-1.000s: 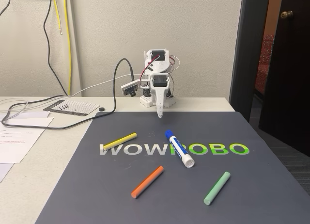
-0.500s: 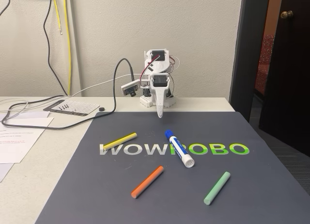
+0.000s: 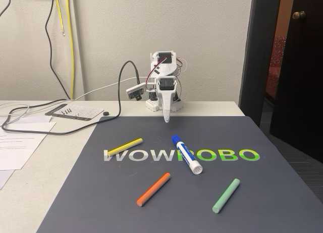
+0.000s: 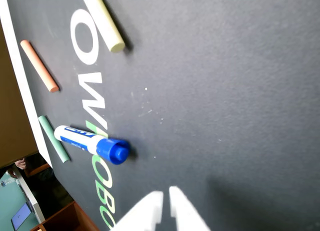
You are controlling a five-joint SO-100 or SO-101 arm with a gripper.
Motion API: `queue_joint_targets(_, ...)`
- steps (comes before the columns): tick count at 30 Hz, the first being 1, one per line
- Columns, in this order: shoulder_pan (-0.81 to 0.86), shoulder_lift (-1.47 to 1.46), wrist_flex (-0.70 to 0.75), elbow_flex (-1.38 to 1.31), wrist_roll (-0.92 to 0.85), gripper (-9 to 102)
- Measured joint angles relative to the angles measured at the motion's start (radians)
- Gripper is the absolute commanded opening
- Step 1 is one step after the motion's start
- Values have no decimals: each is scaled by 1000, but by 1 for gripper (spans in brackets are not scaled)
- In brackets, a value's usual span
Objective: Pick up the blue marker.
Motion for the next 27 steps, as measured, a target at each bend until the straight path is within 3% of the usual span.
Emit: queue_joint_targets(27, 0, -2, 57, -86, -20, 0)
